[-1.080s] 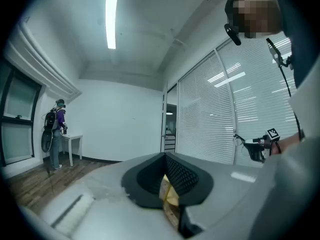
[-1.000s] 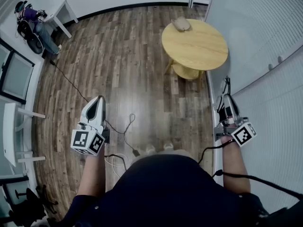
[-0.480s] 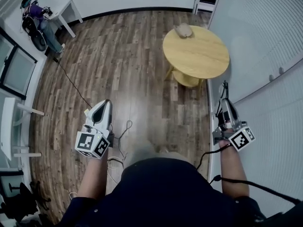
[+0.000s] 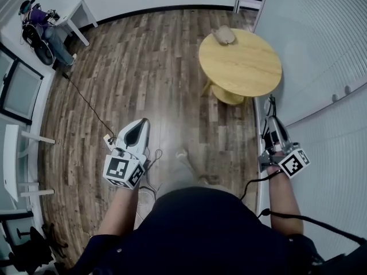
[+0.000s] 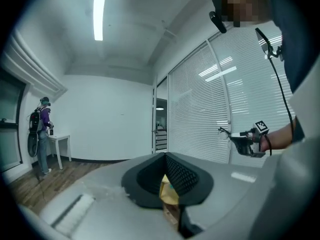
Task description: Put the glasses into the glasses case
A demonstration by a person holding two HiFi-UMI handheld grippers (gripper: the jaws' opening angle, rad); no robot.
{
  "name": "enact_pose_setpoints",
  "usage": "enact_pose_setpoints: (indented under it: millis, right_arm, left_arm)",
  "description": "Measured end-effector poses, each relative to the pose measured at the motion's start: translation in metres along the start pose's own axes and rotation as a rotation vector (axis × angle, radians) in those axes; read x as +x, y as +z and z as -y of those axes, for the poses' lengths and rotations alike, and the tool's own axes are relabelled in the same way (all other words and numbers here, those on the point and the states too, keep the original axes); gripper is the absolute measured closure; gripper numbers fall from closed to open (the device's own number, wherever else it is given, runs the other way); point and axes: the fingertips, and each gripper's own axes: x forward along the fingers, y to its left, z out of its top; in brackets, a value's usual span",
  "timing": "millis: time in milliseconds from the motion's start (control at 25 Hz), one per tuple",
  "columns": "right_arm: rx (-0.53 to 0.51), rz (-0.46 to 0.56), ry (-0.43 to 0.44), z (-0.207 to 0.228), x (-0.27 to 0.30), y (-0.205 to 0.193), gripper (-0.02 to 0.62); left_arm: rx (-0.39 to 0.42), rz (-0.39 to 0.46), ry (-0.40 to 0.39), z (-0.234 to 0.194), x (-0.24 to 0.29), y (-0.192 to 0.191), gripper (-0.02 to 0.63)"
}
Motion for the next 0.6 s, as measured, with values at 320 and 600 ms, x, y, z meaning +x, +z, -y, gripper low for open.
enact_pose_setpoints:
  millis: [320,600]
  right_arm:
    - [-0.006,0.011,-0.054,0.013,0.058,0.002,0.568]
    - [-0.005,0.026,-0.089,0.023,0.136,0.002,0.568]
  left_arm:
    - [0.011,0.016,-0.049,-0.066,0.069,0.01,0.601]
    - [-0.001,0.032,-0.077,-0.134,0.126,0.02,0.601]
